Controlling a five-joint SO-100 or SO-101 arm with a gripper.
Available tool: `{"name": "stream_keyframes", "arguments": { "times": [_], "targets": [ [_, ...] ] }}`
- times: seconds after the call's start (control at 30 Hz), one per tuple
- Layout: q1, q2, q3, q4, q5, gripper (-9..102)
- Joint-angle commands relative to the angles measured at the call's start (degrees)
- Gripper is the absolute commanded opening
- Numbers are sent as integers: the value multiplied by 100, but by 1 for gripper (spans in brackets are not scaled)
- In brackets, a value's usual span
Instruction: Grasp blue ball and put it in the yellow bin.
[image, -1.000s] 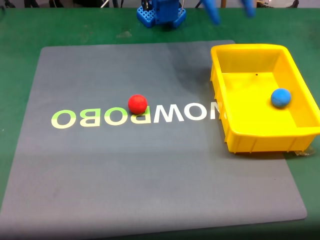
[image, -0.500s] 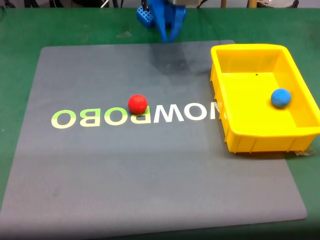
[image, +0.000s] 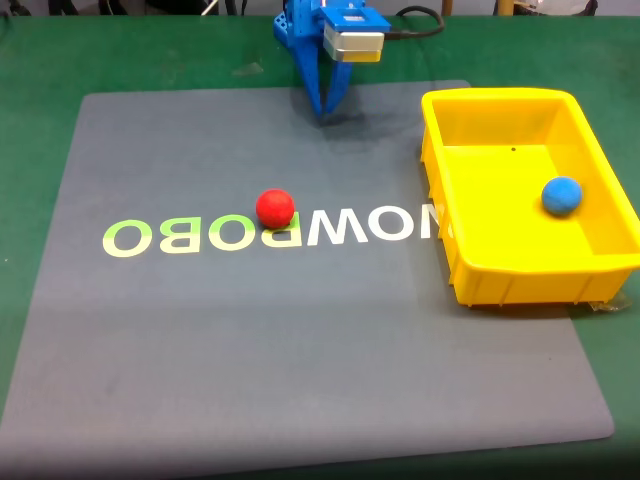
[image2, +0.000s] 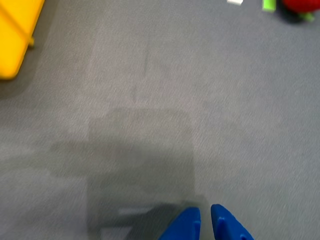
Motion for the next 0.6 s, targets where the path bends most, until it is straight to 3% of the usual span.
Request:
{"name": "stream_keyframes", "arguments": {
  "times": [0.0, 0.13, 0.57],
  "targets": [
    [26, 448, 62, 615, 114, 0],
    [70, 773, 88, 1195, 149, 0],
    [255, 782, 316, 1767, 264, 0]
  ]
}}
